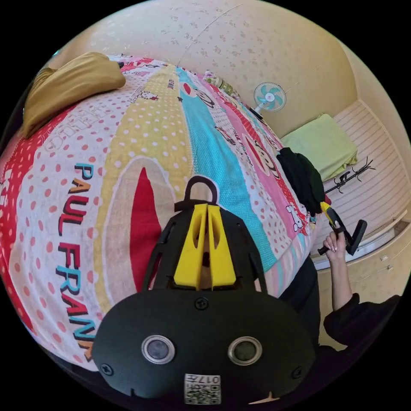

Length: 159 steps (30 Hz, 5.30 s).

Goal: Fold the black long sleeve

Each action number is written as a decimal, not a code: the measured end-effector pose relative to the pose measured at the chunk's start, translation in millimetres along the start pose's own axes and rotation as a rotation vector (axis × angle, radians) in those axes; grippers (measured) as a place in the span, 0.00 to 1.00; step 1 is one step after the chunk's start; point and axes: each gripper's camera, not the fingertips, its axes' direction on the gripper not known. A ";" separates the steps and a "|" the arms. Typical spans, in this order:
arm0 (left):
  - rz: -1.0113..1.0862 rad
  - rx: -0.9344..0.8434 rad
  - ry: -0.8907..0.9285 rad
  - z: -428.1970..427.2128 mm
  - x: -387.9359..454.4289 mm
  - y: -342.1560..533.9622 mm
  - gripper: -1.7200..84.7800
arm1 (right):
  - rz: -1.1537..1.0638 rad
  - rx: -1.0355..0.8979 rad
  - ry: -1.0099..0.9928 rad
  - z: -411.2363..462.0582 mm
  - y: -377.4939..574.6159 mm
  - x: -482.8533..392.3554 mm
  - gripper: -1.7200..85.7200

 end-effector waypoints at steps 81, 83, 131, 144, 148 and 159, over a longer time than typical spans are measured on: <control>0.010 -0.107 -0.434 14.0 30.4 48.7 0.15 | 0.113 0.385 -0.968 -125.9 -8.1 79.8 0.09; -0.009 -0.162 -0.417 52.6 18.0 55.4 0.15 | 0.104 0.189 -0.784 -80.5 -45.5 42.6 0.11; 0.175 0.253 -0.289 -16.7 107.9 89.5 0.11 | -0.285 -0.451 -0.070 20.0 -147.8 -134.7 0.16; -0.027 0.047 -0.140 34.2 61.4 215.3 0.15 | 0.060 -0.236 0.252 -64.6 -168.7 -21.4 0.11; -0.034 0.039 -0.157 31.1 56.3 210.5 0.17 | -0.098 -0.364 -0.194 -36.3 -122.8 -74.6 0.14; 0.162 -0.383 -0.071 -62.4 61.1 139.8 0.04 | -0.288 -0.890 -0.244 -41.0 -44.6 -114.3 0.07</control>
